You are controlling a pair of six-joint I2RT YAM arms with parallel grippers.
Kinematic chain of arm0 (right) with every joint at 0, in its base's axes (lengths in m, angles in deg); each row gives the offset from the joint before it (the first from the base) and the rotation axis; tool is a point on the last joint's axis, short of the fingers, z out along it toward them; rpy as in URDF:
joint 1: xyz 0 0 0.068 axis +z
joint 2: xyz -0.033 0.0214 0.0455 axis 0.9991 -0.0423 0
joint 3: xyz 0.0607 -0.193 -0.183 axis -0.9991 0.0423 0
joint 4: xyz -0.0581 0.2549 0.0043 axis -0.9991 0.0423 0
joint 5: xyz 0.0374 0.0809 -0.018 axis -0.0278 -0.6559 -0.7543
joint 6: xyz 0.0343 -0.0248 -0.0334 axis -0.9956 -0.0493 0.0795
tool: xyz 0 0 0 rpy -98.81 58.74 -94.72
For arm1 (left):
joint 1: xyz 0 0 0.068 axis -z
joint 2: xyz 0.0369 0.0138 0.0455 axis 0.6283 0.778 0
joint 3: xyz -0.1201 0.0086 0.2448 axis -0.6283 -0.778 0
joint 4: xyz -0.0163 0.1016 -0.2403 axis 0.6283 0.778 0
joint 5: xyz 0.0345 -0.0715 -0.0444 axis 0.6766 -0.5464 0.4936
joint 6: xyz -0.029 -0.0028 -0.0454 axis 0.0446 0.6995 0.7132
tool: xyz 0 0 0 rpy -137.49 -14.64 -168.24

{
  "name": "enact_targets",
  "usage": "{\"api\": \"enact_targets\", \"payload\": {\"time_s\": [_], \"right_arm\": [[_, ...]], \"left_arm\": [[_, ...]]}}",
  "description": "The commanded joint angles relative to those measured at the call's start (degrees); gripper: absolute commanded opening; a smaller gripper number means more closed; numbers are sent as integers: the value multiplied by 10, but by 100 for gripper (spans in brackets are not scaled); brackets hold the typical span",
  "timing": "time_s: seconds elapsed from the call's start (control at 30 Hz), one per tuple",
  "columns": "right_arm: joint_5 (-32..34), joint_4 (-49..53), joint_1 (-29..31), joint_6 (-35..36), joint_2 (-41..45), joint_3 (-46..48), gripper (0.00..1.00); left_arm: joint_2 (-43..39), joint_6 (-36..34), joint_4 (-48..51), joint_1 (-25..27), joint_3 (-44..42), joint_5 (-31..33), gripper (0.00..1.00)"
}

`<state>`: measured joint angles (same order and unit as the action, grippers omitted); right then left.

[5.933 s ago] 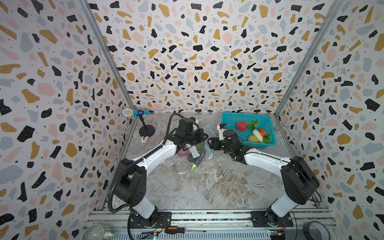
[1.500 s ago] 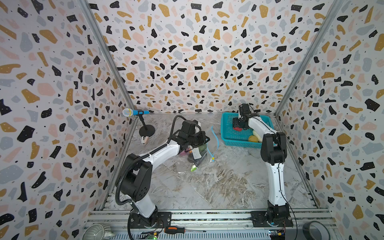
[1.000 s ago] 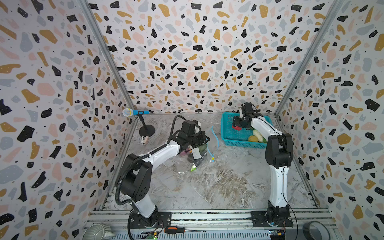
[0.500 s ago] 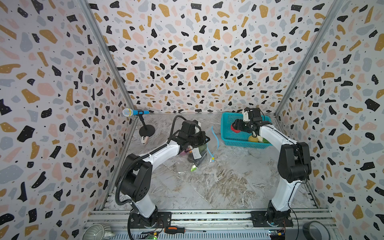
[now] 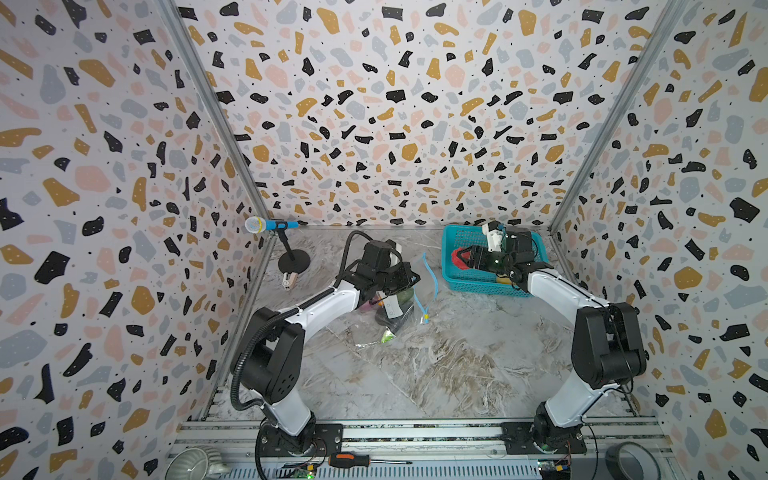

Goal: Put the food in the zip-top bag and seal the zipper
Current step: 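Lift the red pepper with the right gripper and carry it to the bag mouth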

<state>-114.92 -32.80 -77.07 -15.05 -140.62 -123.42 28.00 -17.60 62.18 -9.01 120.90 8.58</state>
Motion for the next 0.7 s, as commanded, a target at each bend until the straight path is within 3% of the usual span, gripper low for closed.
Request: {"api": "enact_targets", "payload": {"time_s": [0.0, 0.67], "right_arm": [[-62, -66, 3, -13, 35, 12, 62], [-104, -101, 85, -33, 26, 42, 62]], "left_arm": [[-18, 5, -21, 0, -3, -3, 0], [-18, 3, -12, 1, 11, -4, 0]]}}
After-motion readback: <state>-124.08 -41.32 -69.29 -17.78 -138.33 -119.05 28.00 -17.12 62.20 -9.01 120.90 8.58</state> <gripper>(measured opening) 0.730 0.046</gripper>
